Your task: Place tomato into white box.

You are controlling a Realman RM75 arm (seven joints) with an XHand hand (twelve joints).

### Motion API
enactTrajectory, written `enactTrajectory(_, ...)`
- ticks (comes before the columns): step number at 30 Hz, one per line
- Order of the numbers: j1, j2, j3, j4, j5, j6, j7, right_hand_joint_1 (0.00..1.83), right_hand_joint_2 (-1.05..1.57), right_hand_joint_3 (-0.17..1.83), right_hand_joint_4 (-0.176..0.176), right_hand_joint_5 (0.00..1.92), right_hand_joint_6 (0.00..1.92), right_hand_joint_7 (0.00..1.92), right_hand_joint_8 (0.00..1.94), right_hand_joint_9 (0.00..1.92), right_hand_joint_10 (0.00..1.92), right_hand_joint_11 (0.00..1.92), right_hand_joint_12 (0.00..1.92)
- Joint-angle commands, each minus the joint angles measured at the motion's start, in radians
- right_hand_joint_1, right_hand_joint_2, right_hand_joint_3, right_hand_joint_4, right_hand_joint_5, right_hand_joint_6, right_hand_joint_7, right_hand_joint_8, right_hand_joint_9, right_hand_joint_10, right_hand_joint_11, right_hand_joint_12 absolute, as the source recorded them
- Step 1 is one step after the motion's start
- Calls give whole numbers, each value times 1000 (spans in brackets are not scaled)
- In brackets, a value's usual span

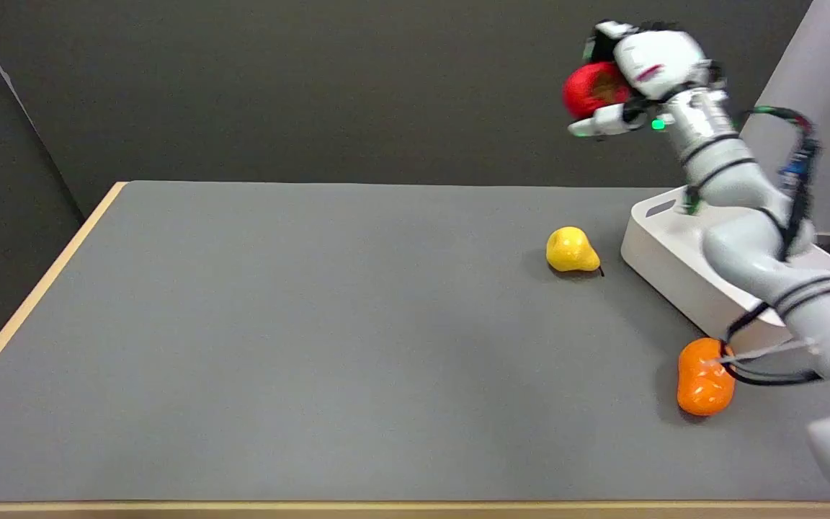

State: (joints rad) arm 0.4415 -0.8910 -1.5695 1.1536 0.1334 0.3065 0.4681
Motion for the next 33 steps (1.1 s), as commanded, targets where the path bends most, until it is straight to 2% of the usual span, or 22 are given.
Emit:
enactTrajectory(1,-771,-84,797,747,90,-31,-9,1167,1099,336,-77,595,1551,862,1347,848,1311,771,1691)
enactTrajectory(2,-743,-71,814,554,13,-50,-49,1167,1099,336,-77,595,1551,862,1347,847,1311,770,1691)
enactTrajectory(3,-753,-76,827,535,5,-53,-51,1167,1099,336,-76,595,1551,862,1347,847,1312,769,1692)
enactTrajectory(9,-892,-163,896,549,86,-7,-52,1166,1096,340,-73,597,1554,862,1345,848,1314,768,1693)
enactTrajectory(17,-955,-214,854,477,108,12,-53,1166,1090,351,-71,601,1555,864,1341,852,1313,772,1691)
enactTrajectory(33,-811,-87,625,266,108,-75,-53,1166,1085,360,-69,604,1553,865,1341,855,1314,776,1693)
